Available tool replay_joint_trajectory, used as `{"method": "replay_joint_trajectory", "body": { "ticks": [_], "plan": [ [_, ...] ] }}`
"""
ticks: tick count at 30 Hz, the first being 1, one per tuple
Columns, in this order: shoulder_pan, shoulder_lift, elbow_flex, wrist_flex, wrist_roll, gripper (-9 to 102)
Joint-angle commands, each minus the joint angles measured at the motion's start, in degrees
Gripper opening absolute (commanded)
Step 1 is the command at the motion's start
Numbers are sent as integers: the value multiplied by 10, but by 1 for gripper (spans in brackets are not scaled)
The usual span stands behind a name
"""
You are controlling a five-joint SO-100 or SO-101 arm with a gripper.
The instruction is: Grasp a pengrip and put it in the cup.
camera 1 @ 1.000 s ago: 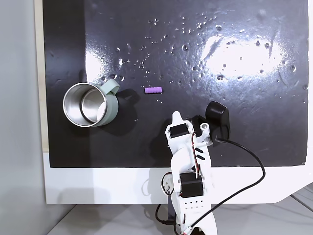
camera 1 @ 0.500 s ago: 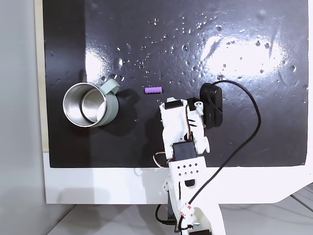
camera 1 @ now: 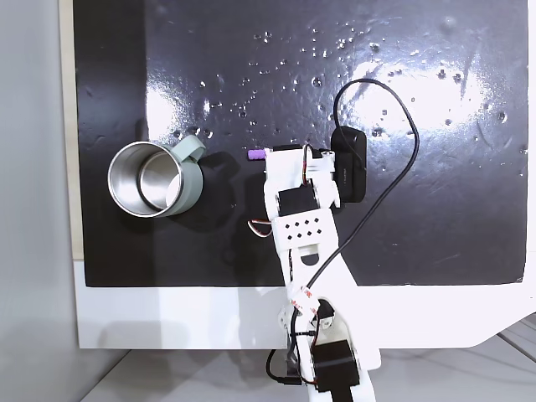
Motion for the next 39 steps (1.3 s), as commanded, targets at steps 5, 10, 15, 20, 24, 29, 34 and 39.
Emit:
{"method": "replay_joint_trajectory", "body": {
  "ticks": [5, 10, 15, 20, 24, 29, 34, 39],
  "plan": [
    [-25, -26, -55, -27, 18, 15],
    [-27, -81, -105, -4, 42, 18],
    [-41, -120, -144, 22, 57, 19],
    [-67, -151, -162, 42, 57, 19],
    [-93, -155, -163, 61, 55, 20],
    [-112, -125, -166, 76, 55, 20],
    [-112, -162, -170, 74, 55, 20],
    [-115, -188, -171, 72, 50, 15]
  ]
}}
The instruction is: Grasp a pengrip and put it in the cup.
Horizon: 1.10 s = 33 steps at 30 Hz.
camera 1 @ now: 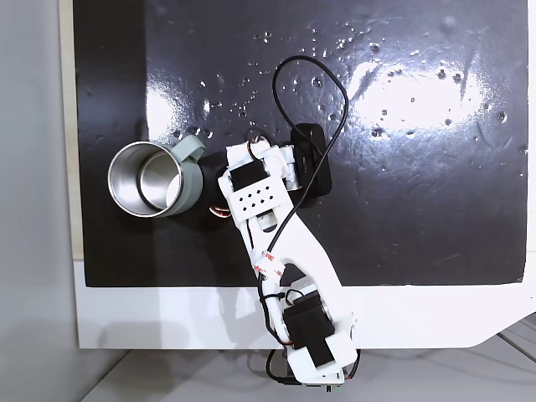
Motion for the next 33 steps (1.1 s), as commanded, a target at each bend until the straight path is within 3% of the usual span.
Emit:
{"method": "replay_joint_trajectory", "body": {
  "ticks": [1, 5, 11, 16, 27, 33],
  "plan": [
    [-3, -10, -30, 4, -4, 11],
    [-3, -18, -30, 0, -6, 0],
    [-1, 16, -34, 11, -9, 0],
    [-11, 103, -75, 83, -37, 0],
    [-151, 299, -152, 217, -146, 0],
    [-168, 281, -206, 195, -139, 0]
  ]
}}
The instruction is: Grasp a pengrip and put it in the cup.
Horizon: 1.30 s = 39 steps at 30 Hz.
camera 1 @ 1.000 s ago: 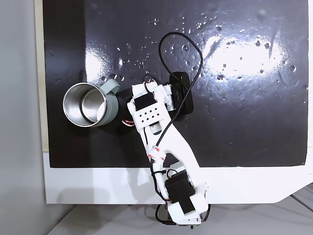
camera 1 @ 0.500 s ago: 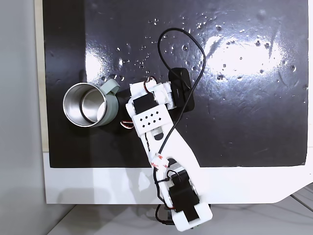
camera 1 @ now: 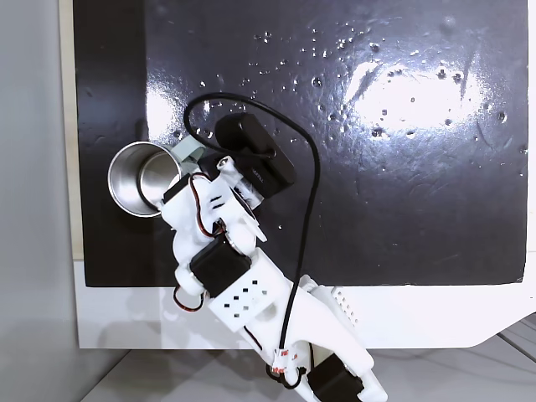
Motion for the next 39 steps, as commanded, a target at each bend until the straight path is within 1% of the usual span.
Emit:
{"method": "replay_joint_trajectory", "body": {
  "ticks": [1, 8, 11, 18, 24, 26, 28, 30, 32, 39],
  "plan": [
    [-10, 9, -44, -35, 0, 0],
    [-37, -33, -53, -119, -10, 0],
    [-60, -51, -73, -127, -12, 0],
    [-96, -57, -54, -151, -14, 0],
    [-103, -47, -56, -163, -17, 1],
    [-103, -47, -54, -163, -22, 7],
    [-103, -47, -53, -163, -24, 18],
    [-103, -45, -51, -163, -24, 24],
    [-103, -43, -51, -163, -25, 26],
    [-103, -40, -51, -160, -26, 26]
  ]
}}
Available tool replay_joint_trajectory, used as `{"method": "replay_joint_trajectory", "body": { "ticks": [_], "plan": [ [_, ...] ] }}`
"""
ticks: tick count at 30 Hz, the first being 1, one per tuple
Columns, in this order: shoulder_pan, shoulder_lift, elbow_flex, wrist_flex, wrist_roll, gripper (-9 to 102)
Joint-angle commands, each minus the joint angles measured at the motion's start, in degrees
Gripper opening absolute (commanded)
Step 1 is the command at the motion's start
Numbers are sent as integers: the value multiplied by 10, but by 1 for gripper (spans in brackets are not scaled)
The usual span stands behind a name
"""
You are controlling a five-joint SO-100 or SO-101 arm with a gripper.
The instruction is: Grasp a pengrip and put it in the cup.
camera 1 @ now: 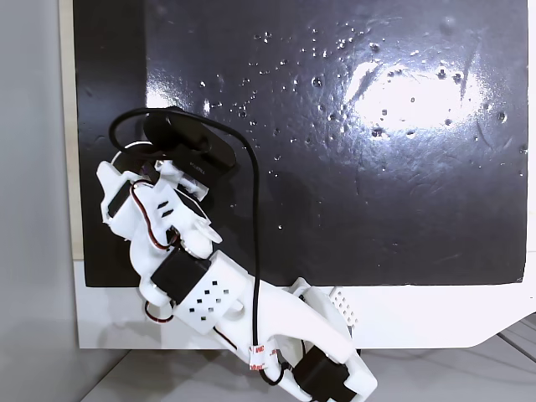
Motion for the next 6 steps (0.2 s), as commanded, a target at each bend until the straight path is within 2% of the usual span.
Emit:
{"method": "replay_joint_trajectory", "body": {
  "ticks": [1, 6],
  "plan": [
    [-3, 25, -18, -13, -6, 26],
    [-2, 27, -18, -13, -8, 25]
  ]
}}
